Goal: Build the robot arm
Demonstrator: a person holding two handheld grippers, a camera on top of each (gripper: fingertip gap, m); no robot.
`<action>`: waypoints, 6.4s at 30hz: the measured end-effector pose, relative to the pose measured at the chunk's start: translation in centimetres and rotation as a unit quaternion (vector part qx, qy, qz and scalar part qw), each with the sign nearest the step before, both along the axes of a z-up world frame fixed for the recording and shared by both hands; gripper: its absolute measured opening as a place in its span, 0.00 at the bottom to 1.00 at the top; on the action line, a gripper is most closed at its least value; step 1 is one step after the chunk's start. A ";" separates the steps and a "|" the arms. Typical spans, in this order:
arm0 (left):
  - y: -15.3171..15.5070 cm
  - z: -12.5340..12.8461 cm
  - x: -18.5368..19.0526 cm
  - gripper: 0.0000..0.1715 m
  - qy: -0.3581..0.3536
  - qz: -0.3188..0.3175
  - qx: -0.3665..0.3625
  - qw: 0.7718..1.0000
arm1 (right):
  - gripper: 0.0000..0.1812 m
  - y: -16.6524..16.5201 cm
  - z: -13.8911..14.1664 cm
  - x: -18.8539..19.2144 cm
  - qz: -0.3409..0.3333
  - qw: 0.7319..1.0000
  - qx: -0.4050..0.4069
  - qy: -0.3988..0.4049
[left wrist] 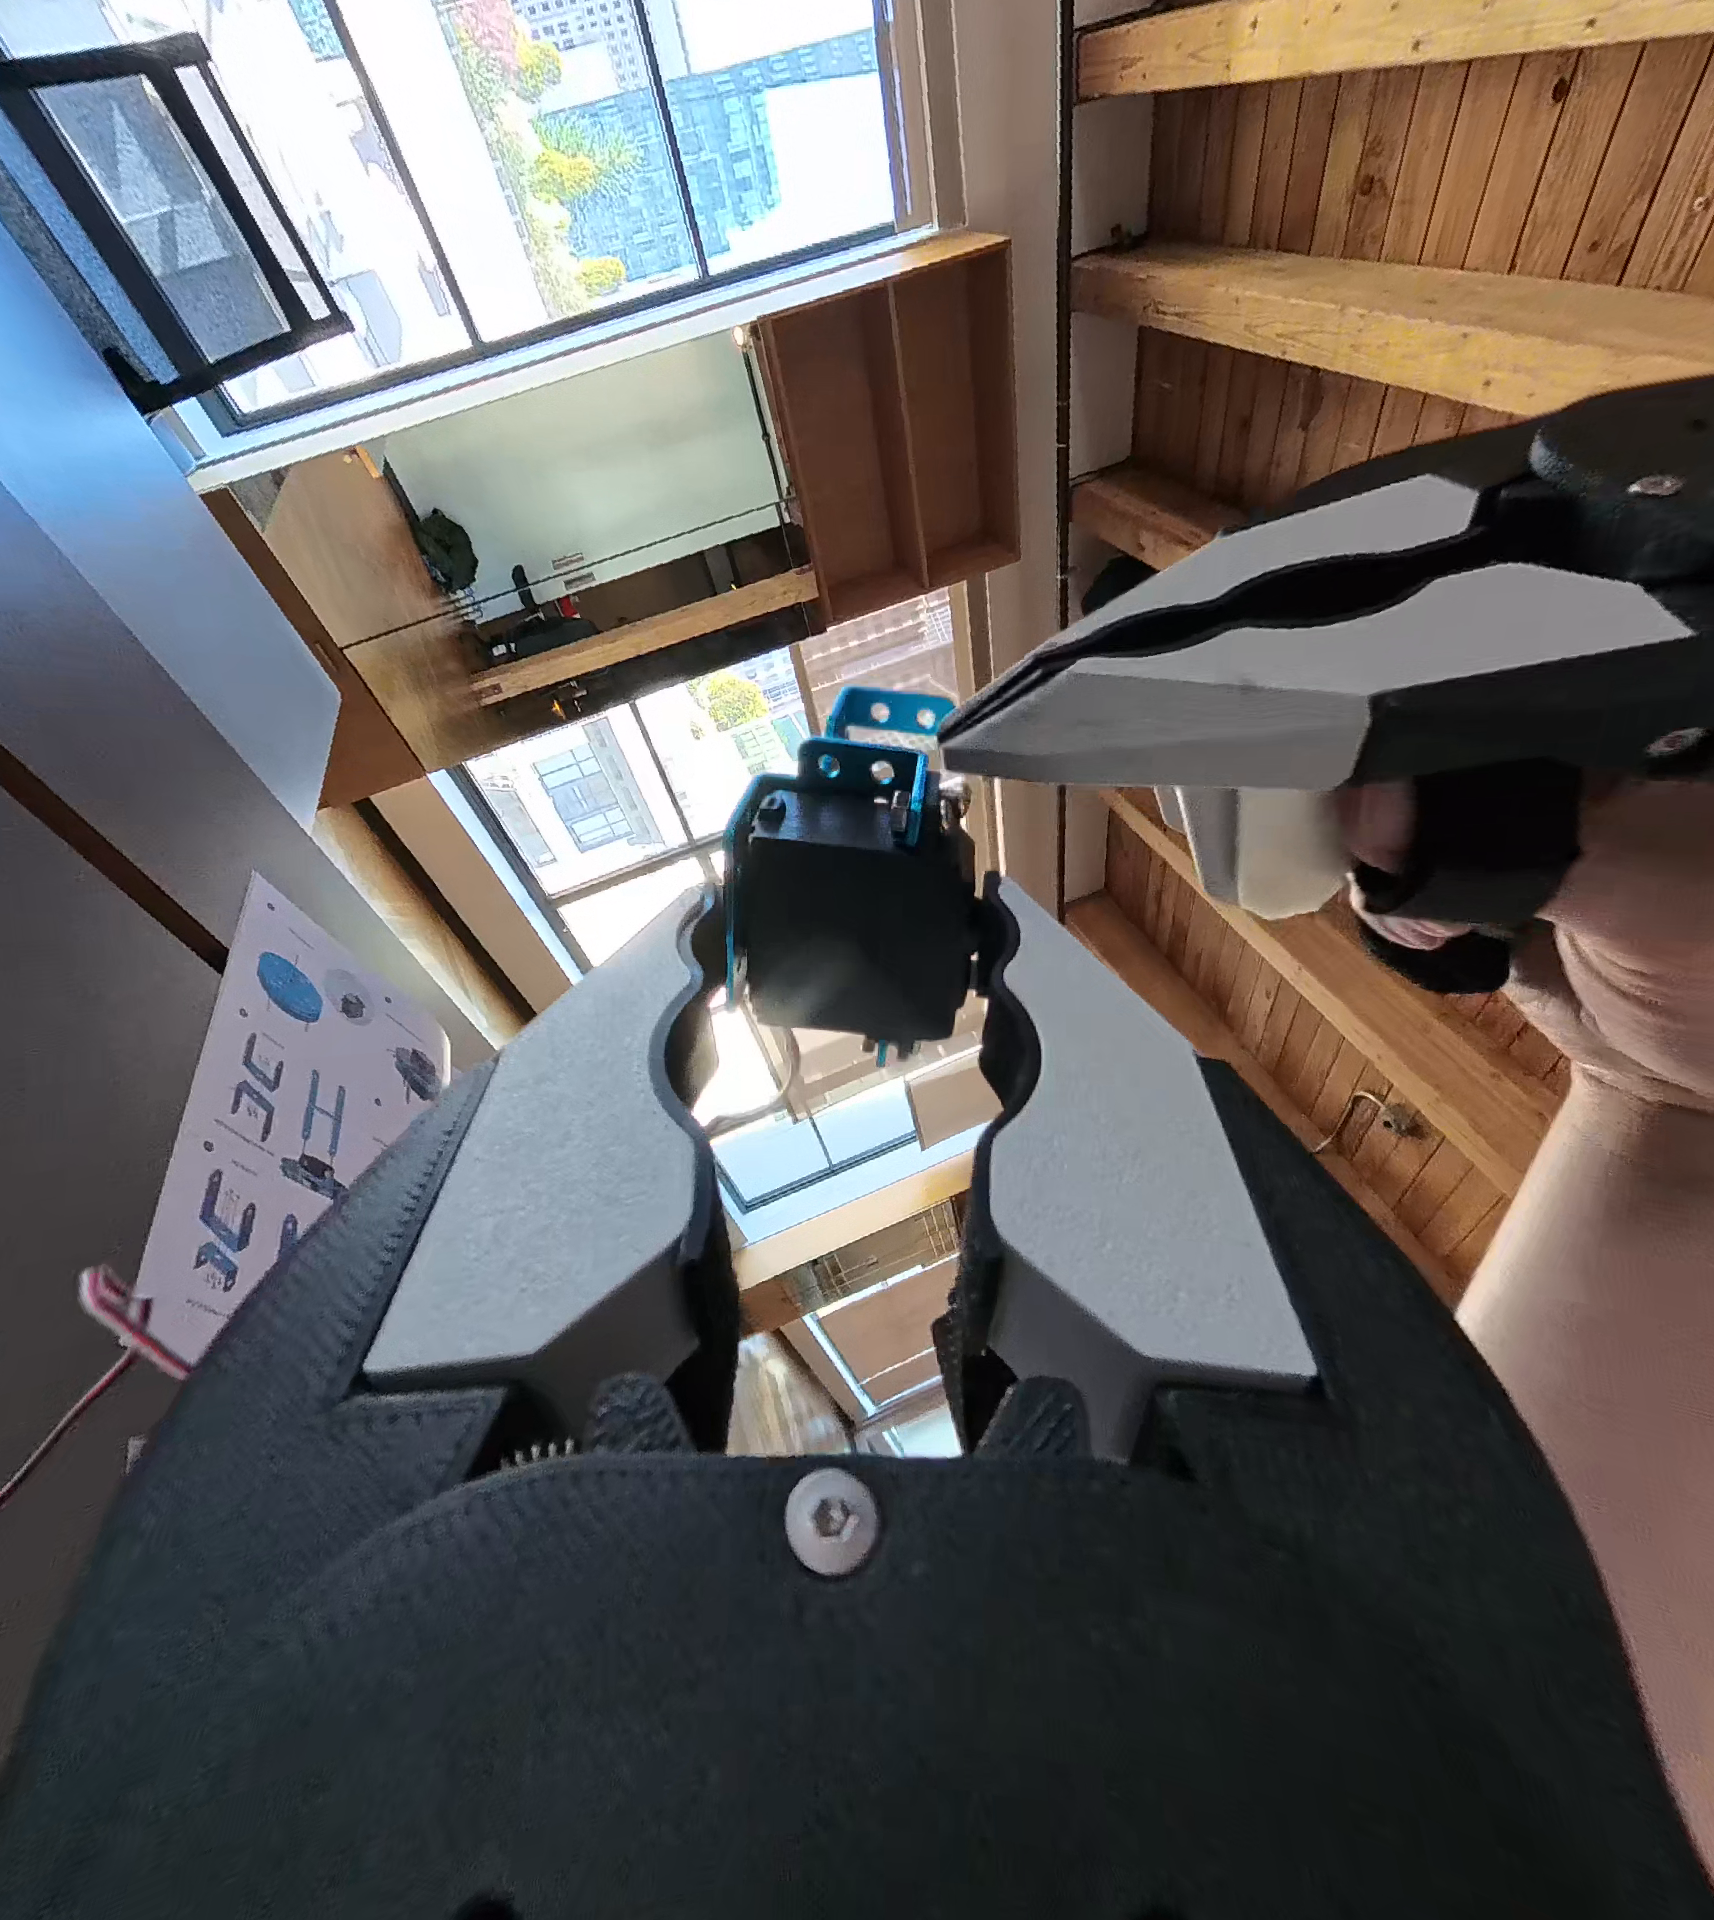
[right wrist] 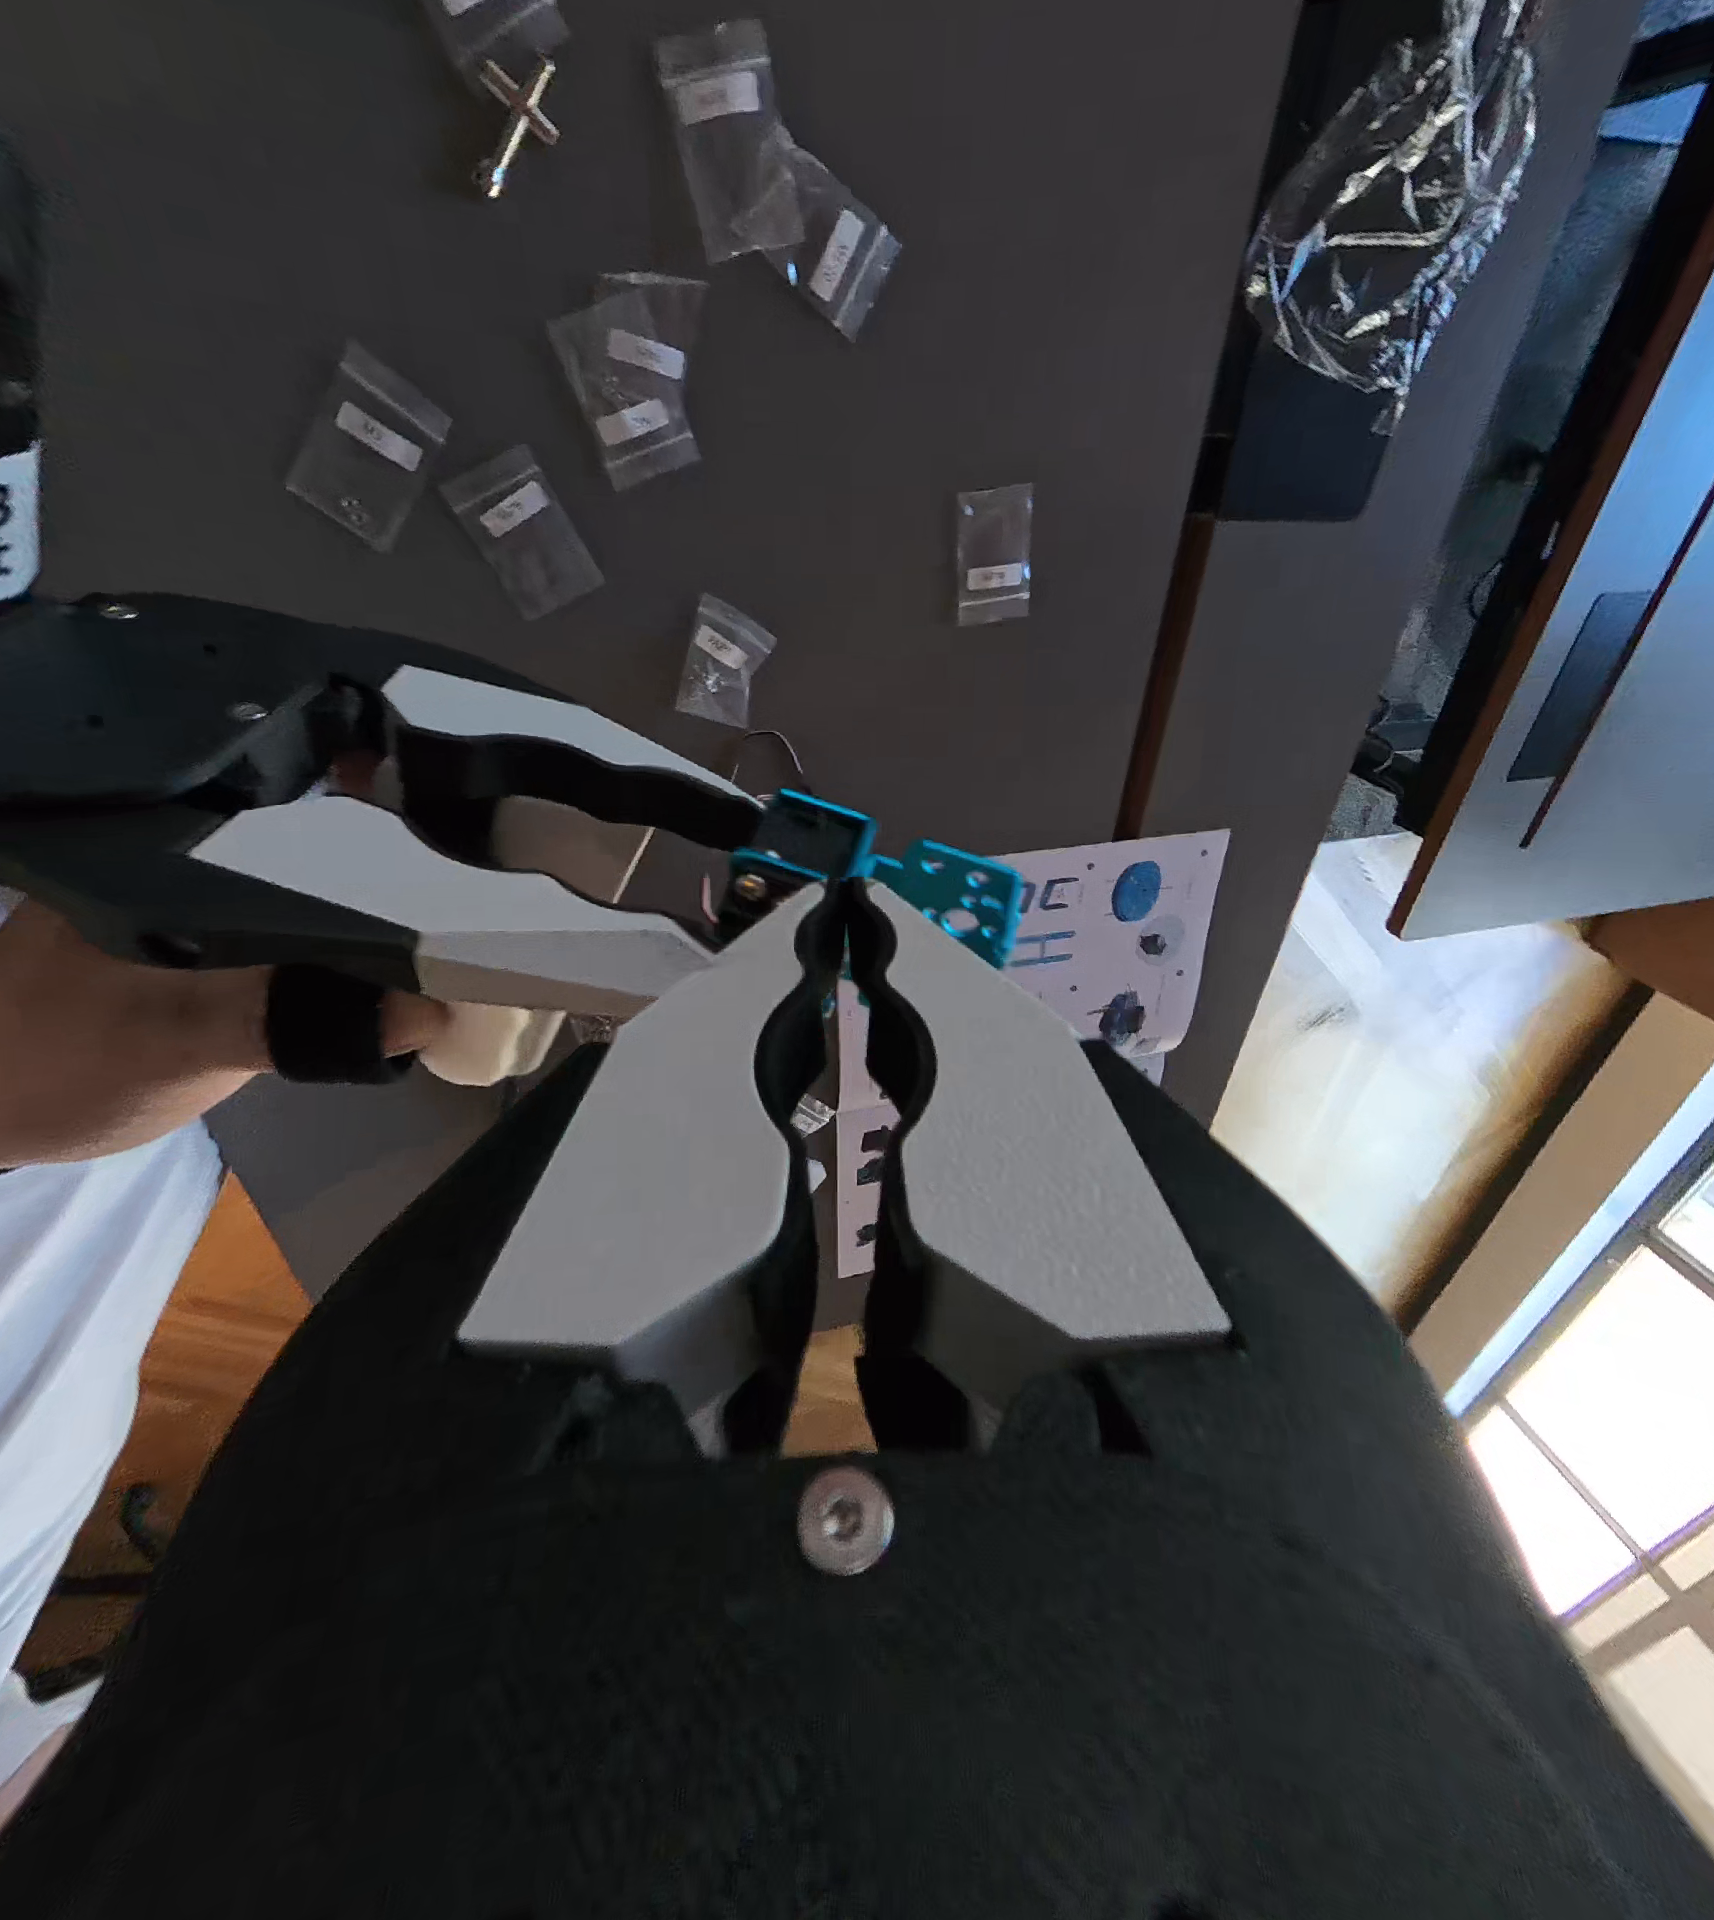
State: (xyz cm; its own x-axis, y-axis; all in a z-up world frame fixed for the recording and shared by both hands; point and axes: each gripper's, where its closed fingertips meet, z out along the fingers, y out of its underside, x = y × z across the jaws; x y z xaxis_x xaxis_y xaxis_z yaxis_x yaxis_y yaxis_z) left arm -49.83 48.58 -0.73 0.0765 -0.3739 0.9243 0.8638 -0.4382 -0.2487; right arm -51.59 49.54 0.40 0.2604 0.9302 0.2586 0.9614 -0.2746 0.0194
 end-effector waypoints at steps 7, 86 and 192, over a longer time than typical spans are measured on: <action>0.2 -0.3 -0.2 0.28 -0.012 0.003 -0.009 1.000 | 0.00 -1.3 -0.4 -1.7 0.039 0.999 -0.006 0.013; -7.0 -1.2 3.4 0.28 0.001 -0.325 -0.040 0.945 | 0.03 -6.1 -2.4 5.6 -0.131 0.676 -0.437 0.579; -21.4 -11.9 -1.8 0.16 0.183 -0.274 0.129 0.935 | 0.00 3.3 15.1 33.3 -0.469 0.084 0.080 0.875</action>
